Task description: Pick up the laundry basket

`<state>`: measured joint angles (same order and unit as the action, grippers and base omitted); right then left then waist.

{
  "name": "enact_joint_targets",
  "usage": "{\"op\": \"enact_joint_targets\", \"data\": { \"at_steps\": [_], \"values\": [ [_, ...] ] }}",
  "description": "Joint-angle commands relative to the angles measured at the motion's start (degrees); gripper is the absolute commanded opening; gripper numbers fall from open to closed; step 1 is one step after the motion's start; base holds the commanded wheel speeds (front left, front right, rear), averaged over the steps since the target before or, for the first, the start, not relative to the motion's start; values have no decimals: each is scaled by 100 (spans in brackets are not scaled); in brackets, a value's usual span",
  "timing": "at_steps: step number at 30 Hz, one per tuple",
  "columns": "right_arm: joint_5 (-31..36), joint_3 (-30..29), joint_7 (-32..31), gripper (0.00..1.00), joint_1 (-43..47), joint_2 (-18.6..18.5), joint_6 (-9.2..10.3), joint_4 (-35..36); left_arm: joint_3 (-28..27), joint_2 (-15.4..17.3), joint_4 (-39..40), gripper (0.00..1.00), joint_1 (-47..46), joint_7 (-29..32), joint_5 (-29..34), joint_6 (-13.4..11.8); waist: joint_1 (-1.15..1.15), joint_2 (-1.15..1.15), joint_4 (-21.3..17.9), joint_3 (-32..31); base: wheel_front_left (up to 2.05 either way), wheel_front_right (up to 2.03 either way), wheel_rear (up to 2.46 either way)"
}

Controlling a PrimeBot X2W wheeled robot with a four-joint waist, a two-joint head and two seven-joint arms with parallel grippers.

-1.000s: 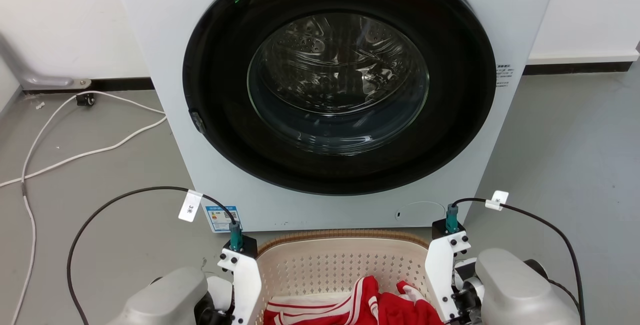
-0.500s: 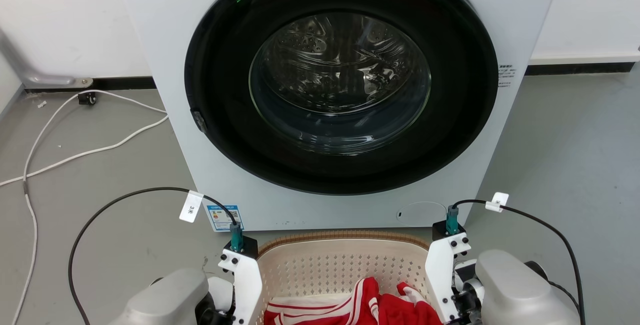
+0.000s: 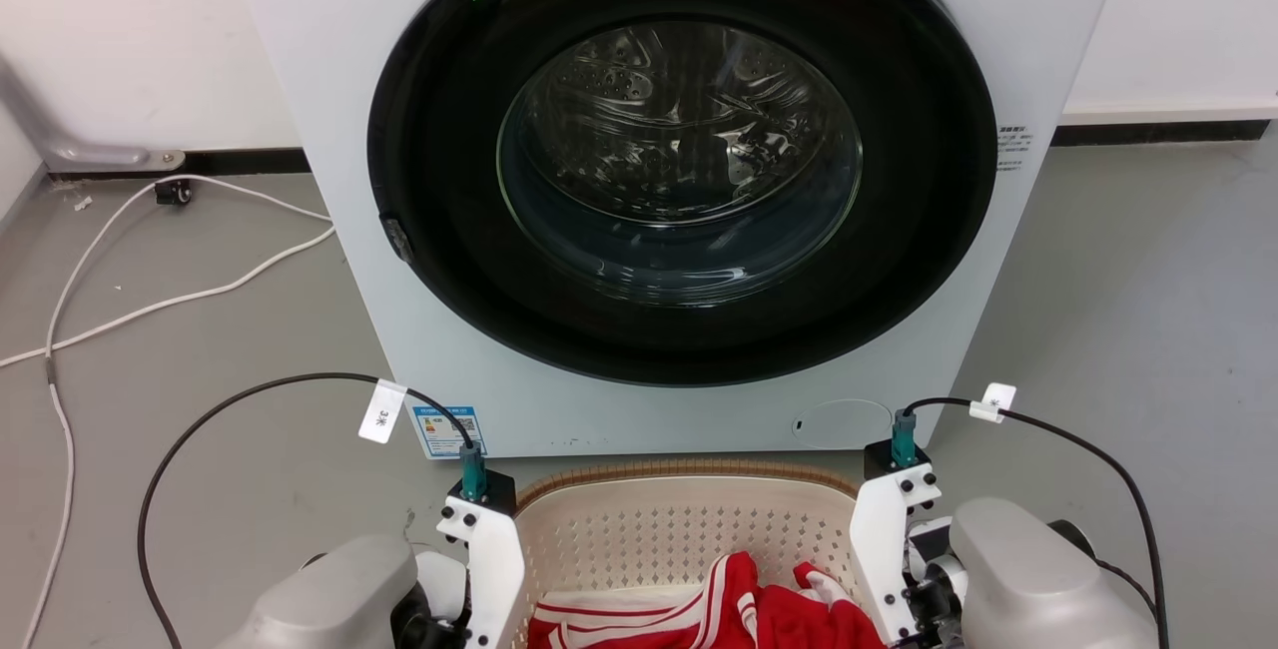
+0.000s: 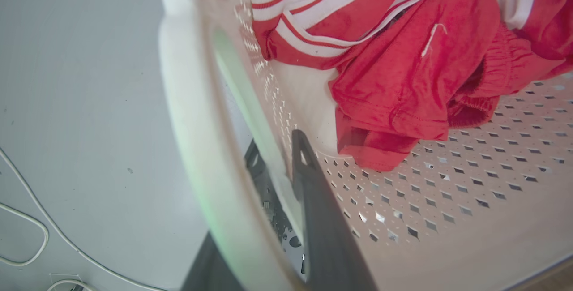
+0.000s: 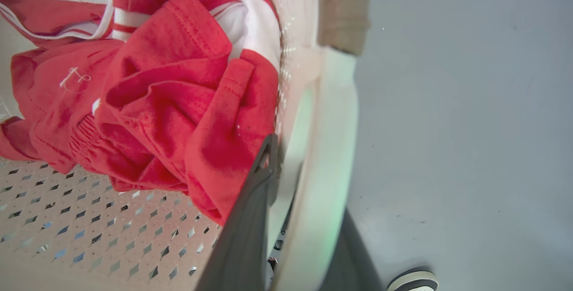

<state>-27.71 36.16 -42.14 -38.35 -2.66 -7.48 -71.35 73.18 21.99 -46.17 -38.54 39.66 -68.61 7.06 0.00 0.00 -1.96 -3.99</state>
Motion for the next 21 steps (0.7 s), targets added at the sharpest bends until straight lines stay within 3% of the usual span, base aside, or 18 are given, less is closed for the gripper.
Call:
{"op": "enact_joint_targets", "data": {
  "at_steps": [1, 21],
  "values": [
    [28, 69, 25, 0, -92, -40, -2, -5, 36, -16, 22, 0, -55, 23, 44, 71, 0, 0, 1, -1, 0, 0, 0],
    [-141, 207, 53, 0, -153, -41, -2, -63, 39, 14, 31, 0, -96, 66, 77, 71, 0, 0, 18, 0, 0, 0, 0]
  ]
}}
